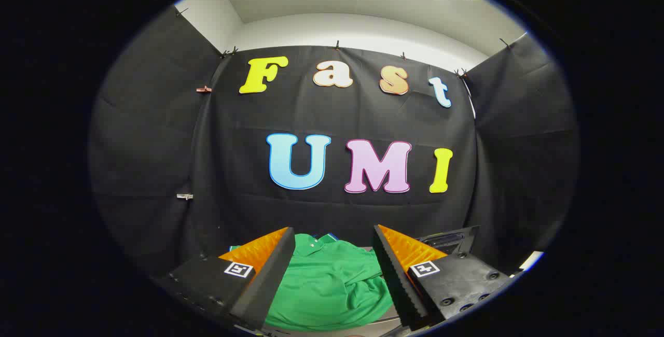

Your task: Put the clothes into the washing machine and then close the washing machine lid.

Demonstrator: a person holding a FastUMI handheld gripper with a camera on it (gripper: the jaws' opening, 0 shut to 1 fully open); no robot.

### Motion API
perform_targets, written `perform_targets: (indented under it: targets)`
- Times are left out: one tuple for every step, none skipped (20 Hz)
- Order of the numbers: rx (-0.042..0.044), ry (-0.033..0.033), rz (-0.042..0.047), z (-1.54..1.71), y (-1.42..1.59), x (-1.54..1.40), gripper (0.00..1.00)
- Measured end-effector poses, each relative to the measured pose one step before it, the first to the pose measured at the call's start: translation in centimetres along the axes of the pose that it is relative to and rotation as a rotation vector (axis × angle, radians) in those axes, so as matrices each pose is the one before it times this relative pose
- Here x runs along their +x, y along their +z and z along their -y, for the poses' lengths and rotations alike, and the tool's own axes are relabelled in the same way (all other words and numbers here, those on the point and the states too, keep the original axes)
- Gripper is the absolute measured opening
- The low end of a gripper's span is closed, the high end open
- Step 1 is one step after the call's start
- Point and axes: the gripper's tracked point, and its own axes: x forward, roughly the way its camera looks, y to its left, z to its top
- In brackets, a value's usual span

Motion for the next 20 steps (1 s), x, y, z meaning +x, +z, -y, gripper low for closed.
perform_targets:
  targets:
    - [-0.0008, 0.00277, -0.00112, -0.004, 0.014, 0.047, 0.94]
    - [-0.00048, 0.00443, -0.00112, -0.059, -0.037, 0.01, 0.94]
    - [-0.00165, 0.00404, -0.0011, -0.051, 0.069, 0.029, 0.94]
    - [-0.00213, 0.00444, -0.0003, -0.006, 0.063, 0.017, 0.94]
    - [-0.00274, 0.00525, -0.00174, -0.069, -0.083, 0.041, 0.94]
    - [-0.00297, 0.00372, -0.00178, -0.008, -0.031, 0.033, 0.94]
    - [-0.002, 0.00281, -0.0014, -0.036, -0.04, 0.017, 0.94]
    - [-0.00109, 0.00185, -0.00124, 0.0, 0.127, -0.019, 0.94]
    - [0.00077, 0.00193, -0.00198, -0.036, -0.049, 0.061, 0.94]
    - [0.0017, -0.00002, -0.00012, 0.026, 0.075, 0.008, 0.94]
    - [0.00141, 0.00112, -0.00097, -0.003, 0.03, -0.022, 0.94]
    - [0.0011, 0.00268, -0.00145, -0.034, -0.08, -0.021, 0.94]
    - [0.00069, 0.00122, -0.00197, -0.007, -0.044, 0.005, 0.94]
    - [-0.00013, 0.00166, -0.00135, -0.007, -0.021, -0.027, 0.94]
    - [-0.00174, 0.00133, -0.00087, -0.025, 0.065, 0.043, 0.94]
    - [-0.00223, 0.00062, -0.00002, 0.019, -0.018, 0.0, 0.94]
    - [-0.00238, -0.00102, -0.00183, 0.025, -0.051, 0.036, 0.94]
    - [-0.00095, 0.00051, -0.00305, -0.001, 0.015, 0.018, 0.94]
    - [0.00243, 0.00026, -0.00411, 0.003, -0.084, -0.013, 0.94]
    - [0.00346, 0.00024, -0.00356, 0.014, -0.114, 0.011, 0.94]
